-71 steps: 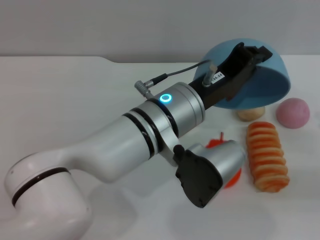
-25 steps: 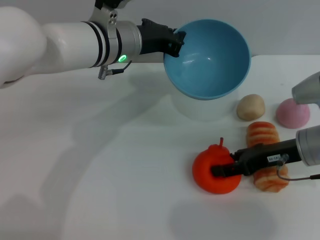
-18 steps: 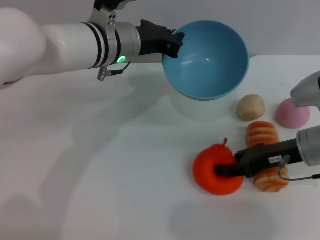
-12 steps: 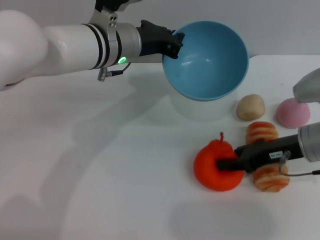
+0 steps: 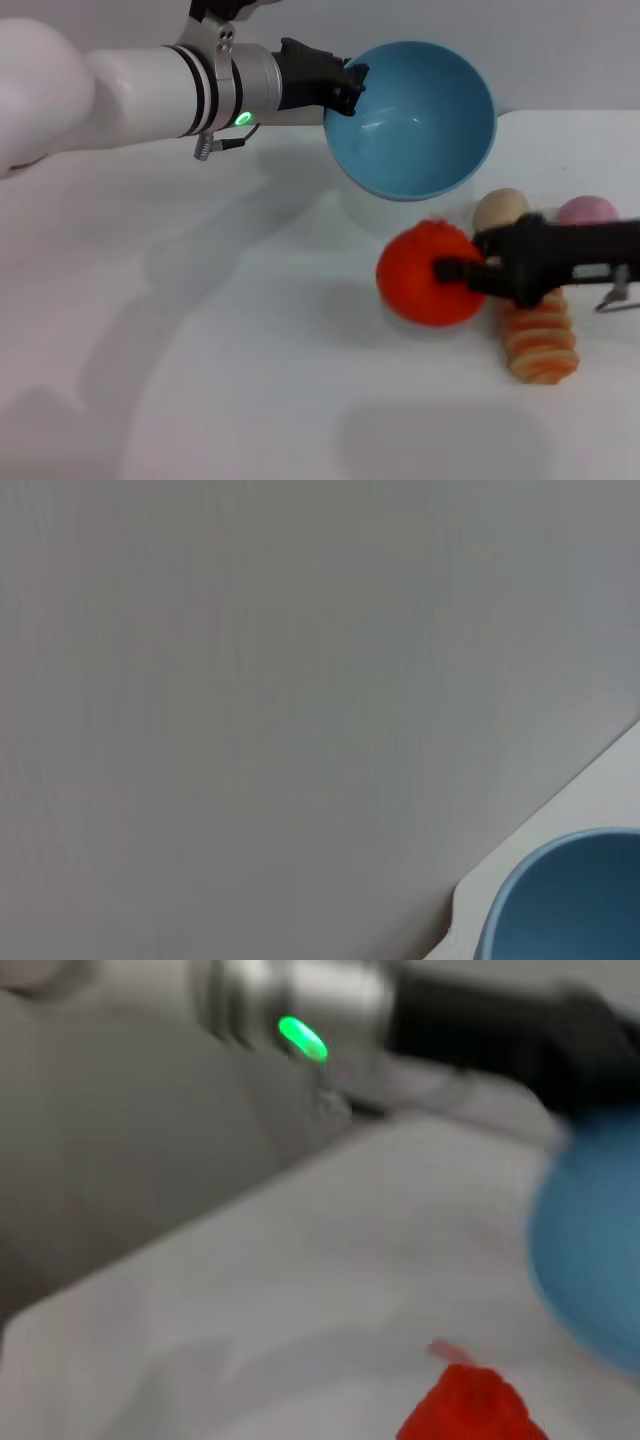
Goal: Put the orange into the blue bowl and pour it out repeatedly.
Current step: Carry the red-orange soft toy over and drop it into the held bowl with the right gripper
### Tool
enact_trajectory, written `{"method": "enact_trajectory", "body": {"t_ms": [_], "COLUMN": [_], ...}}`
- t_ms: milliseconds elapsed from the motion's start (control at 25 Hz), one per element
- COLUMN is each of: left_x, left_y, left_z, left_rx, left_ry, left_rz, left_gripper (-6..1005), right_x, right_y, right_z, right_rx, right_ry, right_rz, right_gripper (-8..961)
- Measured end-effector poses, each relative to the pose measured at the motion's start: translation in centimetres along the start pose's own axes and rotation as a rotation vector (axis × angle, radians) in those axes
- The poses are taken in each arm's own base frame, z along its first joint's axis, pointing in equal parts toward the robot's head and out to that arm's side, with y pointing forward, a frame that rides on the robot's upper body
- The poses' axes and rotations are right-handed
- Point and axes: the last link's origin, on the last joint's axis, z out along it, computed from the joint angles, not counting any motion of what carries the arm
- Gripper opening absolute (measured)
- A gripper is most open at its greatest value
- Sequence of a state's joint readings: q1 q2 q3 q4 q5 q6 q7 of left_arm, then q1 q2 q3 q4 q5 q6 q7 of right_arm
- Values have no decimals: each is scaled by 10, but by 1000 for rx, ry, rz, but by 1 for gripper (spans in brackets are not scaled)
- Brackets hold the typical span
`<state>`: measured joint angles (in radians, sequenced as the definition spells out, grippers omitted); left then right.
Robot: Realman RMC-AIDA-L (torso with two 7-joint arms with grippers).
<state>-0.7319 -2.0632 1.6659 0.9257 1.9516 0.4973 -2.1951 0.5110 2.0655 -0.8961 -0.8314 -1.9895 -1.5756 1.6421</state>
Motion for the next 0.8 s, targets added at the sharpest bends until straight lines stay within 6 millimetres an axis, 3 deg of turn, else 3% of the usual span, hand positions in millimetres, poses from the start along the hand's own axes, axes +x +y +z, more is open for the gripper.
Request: {"method": "enact_trajectory", "body": {"t_ms": [160, 320, 360, 440, 640, 800], "left_x": [-1, -1, -3, -4, -9, -10], "left_y": [0, 16, 31, 35, 48, 49], "left_z": [1, 2, 5, 6, 8, 8], "left_rx": [4, -44, -73, -80, -114, -115], "left_ry": [-20, -48, -73, -87, -117, -112], "left_rz": [39, 109, 164, 172, 184, 176], "left_gripper": [0, 0, 0, 0, 0, -1], "right_x": [-26, -48, -50, -52, -42, -29], "right_y": [14, 22, 23, 20, 2, -12], "right_z": [-30, -59, -63, -70, -64, -49], "right_rx": [-8, 37, 41, 65, 140, 173], "right_ry": [-109, -261, -282, -317, -338, -291], "right_rz": [-119, -202, -213, -225, -134, -61], "right_gripper": [180, 164, 158, 144, 80, 51]}}
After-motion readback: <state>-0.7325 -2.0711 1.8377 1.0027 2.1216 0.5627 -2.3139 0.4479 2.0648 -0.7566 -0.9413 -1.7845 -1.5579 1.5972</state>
